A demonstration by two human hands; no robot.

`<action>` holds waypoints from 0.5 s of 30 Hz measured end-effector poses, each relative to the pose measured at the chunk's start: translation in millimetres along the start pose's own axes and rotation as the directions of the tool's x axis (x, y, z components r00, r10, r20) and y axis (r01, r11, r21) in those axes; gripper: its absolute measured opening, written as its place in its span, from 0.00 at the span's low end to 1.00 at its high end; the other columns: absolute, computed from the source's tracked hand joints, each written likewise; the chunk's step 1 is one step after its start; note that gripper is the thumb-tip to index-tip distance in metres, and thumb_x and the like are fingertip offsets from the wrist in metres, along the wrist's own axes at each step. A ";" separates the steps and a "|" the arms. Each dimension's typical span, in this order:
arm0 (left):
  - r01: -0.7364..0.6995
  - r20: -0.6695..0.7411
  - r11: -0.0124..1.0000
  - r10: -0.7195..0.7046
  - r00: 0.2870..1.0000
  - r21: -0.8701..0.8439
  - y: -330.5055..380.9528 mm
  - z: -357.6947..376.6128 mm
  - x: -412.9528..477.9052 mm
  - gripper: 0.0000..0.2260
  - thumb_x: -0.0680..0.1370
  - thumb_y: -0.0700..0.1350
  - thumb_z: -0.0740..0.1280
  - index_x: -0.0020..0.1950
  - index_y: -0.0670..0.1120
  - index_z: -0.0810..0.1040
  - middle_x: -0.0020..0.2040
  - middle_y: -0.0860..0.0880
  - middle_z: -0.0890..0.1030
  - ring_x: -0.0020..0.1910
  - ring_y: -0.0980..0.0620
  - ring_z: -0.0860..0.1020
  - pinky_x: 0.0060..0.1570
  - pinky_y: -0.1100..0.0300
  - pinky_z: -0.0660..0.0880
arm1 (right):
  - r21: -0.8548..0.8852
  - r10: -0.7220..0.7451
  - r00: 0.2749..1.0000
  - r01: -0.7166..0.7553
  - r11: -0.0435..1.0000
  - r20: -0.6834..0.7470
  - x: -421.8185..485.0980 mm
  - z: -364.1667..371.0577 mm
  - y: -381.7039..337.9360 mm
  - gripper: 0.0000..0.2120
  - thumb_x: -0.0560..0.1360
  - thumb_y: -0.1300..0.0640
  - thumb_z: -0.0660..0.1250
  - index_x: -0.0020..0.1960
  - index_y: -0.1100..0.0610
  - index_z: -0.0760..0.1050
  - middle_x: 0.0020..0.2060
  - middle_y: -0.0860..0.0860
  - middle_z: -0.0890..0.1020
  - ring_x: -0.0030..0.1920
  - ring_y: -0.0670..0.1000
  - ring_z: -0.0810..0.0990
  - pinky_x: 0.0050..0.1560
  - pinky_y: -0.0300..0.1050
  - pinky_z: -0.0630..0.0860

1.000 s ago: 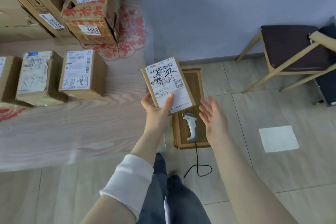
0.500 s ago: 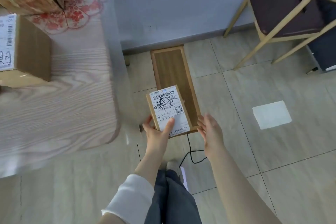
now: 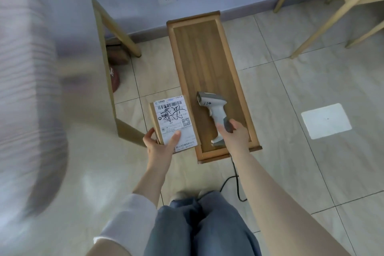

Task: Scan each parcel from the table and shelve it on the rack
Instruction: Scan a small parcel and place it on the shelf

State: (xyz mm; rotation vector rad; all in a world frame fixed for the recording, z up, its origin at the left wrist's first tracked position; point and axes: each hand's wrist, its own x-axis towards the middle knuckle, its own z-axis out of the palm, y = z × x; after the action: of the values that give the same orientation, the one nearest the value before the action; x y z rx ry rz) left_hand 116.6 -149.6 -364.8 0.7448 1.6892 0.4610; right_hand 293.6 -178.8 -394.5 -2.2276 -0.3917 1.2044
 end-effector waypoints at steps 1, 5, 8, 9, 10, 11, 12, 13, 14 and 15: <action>0.010 0.009 1.000 -0.010 1.000 0.005 -0.9 1.9 5.5 0.41 0.68 0.56 0.74 0.72 0.52 0.52 0.66 0.45 0.72 0.62 0.46 0.74 0.62 0.49 0.73 | -0.044 -0.011 0.999 0.010 0.999 -0.032 6.1 4.5 1.1 0.32 0.72 0.44 0.70 0.71 0.57 0.67 0.68 0.55 0.71 0.67 0.56 0.70 0.65 0.50 0.69; 0.036 0.035 0.999 -0.036 0.999 0.016 -3.1 8.5 22.3 0.46 0.54 0.66 0.72 0.67 0.60 0.54 0.67 0.46 0.72 0.62 0.46 0.75 0.63 0.46 0.72 | -0.205 -0.058 0.995 0.040 0.978 -0.083 23.0 17.6 0.3 0.32 0.72 0.44 0.70 0.71 0.58 0.67 0.64 0.55 0.74 0.66 0.56 0.70 0.63 0.50 0.70; 0.037 0.036 0.999 -0.038 0.999 0.023 -5.2 9.5 31.4 0.41 0.61 0.62 0.75 0.66 0.61 0.54 0.66 0.46 0.72 0.62 0.46 0.75 0.63 0.46 0.72 | -0.241 -0.078 0.992 0.053 0.969 -0.096 29.7 22.6 -0.4 0.29 0.73 0.47 0.70 0.68 0.60 0.69 0.62 0.56 0.76 0.63 0.56 0.73 0.60 0.47 0.72; 0.035 0.036 0.999 -0.036 0.999 0.026 -6.1 8.7 32.6 0.39 0.65 0.58 0.75 0.67 0.60 0.54 0.67 0.46 0.72 0.62 0.46 0.74 0.63 0.46 0.72 | -0.231 -0.068 0.993 0.046 0.972 -0.092 28.9 22.6 -1.7 0.28 0.73 0.48 0.70 0.68 0.60 0.70 0.61 0.56 0.77 0.62 0.56 0.74 0.59 0.46 0.72; 0.033 0.036 0.999 -0.034 0.999 0.022 -6.0 7.9 31.5 0.37 0.67 0.56 0.75 0.67 0.59 0.54 0.67 0.45 0.71 0.62 0.46 0.74 0.63 0.46 0.72 | -0.218 -0.058 0.995 0.039 0.975 -0.084 26.0 21.3 -3.6 0.27 0.73 0.49 0.70 0.68 0.61 0.70 0.61 0.56 0.76 0.62 0.56 0.75 0.59 0.45 0.72; 0.035 0.031 0.999 -0.035 0.999 0.019 -5.8 7.2 27.7 0.36 0.69 0.54 0.74 0.68 0.59 0.54 0.67 0.45 0.71 0.63 0.46 0.74 0.63 0.46 0.72 | -0.201 -0.044 0.996 0.028 0.979 -0.078 20.7 18.4 -5.9 0.27 0.74 0.50 0.70 0.67 0.61 0.70 0.62 0.56 0.76 0.62 0.56 0.75 0.59 0.44 0.72; 0.038 0.026 0.999 -0.038 0.999 0.017 -3.9 6.9 20.8 0.36 0.70 0.53 0.74 0.69 0.57 0.54 0.67 0.46 0.71 0.63 0.46 0.74 0.63 0.47 0.72 | -0.182 -0.030 0.997 0.016 0.983 -0.076 12.7 13.7 -9.6 0.27 0.74 0.51 0.70 0.68 0.62 0.70 0.63 0.56 0.76 0.62 0.56 0.75 0.60 0.44 0.72; 0.041 0.025 0.999 -0.042 0.999 0.018 0.0 6.7 10.4 0.36 0.71 0.52 0.73 0.70 0.55 0.53 0.67 0.46 0.71 0.63 0.47 0.73 0.63 0.49 0.72 | -0.162 -0.012 0.997 0.000 0.987 -0.076 2.0 6.6 -14.2 0.27 0.74 0.51 0.70 0.68 0.62 0.69 0.63 0.57 0.76 0.63 0.56 0.75 0.60 0.45 0.71; 0.043 0.028 0.999 -0.044 0.999 0.025 4.4 7.0 -1.2 0.37 0.71 0.51 0.73 0.71 0.54 0.53 0.67 0.46 0.71 0.64 0.47 0.73 0.63 0.49 0.72 | -0.143 0.007 0.997 -0.018 0.990 -0.072 -9.9 -1.8 -18.6 0.27 0.74 0.52 0.70 0.68 0.62 0.69 0.63 0.57 0.76 0.63 0.57 0.74 0.61 0.45 0.71; 0.041 0.037 0.999 -0.042 0.998 0.035 10.1 7.8 -14.3 0.37 0.71 0.52 0.74 0.71 0.54 0.53 0.67 0.46 0.70 0.64 0.46 0.72 0.63 0.49 0.72 | -0.131 0.022 0.998 -0.030 0.991 -0.066 -23.2 -11.7 -23.5 0.27 0.74 0.52 0.70 0.68 0.63 0.69 0.63 0.57 0.76 0.63 0.57 0.74 0.61 0.45 0.71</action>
State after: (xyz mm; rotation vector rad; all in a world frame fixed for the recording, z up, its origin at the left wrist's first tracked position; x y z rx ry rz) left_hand 128.2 -152.9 -349.9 0.7378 1.6777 0.3871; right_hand 290.9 -175.8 -359.7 -2.3842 -0.4290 1.1470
